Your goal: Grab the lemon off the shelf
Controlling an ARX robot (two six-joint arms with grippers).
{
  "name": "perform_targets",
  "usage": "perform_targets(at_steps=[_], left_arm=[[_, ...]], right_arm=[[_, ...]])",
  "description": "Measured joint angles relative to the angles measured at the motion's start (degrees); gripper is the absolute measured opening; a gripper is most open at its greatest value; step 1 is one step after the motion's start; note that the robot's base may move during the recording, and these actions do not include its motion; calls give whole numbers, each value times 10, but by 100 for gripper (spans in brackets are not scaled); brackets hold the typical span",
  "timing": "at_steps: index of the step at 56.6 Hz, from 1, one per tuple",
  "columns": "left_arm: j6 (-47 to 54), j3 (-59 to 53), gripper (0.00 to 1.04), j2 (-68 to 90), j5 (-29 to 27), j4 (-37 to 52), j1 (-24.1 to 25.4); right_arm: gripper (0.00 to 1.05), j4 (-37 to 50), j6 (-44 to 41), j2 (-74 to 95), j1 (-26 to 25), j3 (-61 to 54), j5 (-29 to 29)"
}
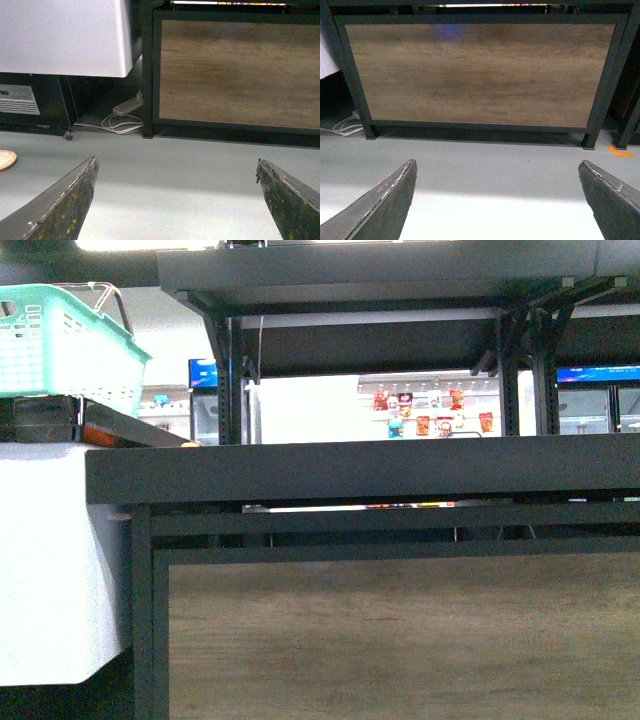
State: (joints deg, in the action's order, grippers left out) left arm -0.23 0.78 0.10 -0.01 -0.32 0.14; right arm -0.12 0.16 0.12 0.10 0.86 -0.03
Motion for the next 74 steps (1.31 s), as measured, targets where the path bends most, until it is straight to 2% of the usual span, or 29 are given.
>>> perform_targets(at_steps=[74], left_arm=[[0, 0, 97, 0, 0, 0, 0]], right_arm=[[97, 0, 0, 0, 0, 0, 0]])
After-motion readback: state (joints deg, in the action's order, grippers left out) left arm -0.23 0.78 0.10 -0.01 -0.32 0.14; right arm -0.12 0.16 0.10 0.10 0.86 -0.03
